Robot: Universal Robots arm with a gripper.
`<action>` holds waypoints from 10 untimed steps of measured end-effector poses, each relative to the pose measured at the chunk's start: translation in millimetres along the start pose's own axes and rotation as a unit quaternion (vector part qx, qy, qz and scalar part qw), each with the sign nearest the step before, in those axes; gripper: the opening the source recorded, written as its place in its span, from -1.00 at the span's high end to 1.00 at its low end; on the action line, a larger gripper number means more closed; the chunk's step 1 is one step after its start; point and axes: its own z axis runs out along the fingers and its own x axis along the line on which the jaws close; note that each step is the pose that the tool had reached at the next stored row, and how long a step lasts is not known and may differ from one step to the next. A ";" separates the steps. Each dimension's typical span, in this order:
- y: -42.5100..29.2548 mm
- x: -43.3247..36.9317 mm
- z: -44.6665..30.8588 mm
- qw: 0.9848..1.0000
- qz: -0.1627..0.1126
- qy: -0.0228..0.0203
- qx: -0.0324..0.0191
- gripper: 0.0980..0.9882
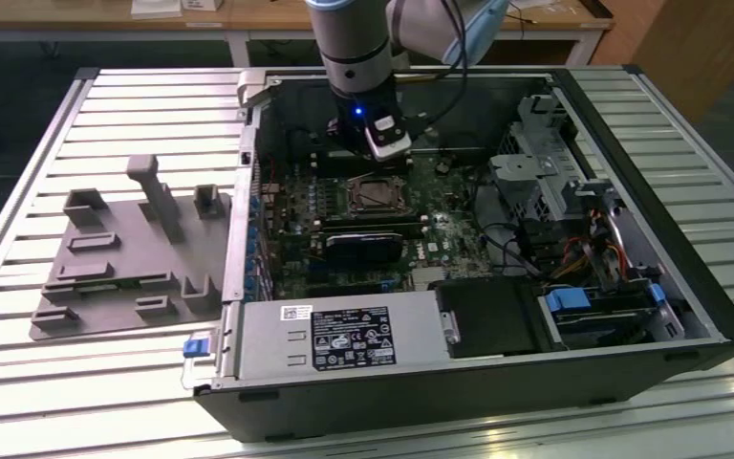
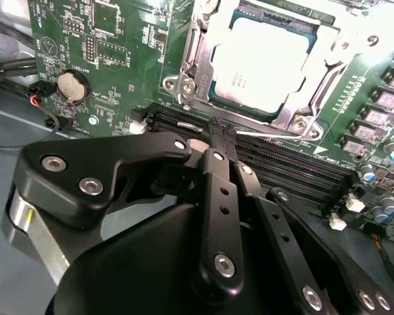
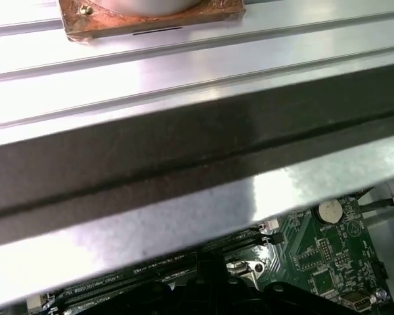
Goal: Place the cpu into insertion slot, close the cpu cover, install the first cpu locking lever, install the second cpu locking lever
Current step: 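Install the first cpu locking lever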
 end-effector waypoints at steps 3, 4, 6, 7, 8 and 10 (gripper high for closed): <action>1.3 0.6 0.8 1.000 0.003 -0.001 0.001 0.99; 1.6 0.8 1.1 1.000 0.005 -0.001 0.001 0.99; 1.8 1.0 1.9 1.000 0.008 -0.002 0.001 0.99; 1.8 1.1 2.2 1.000 0.011 -0.002 0.002 0.99; 1.8 1.1 2.6 1.000 0.014 -0.003 0.002 0.99; 1.6 1.3 3.4 1.000 0.020 -0.004 0.003 0.99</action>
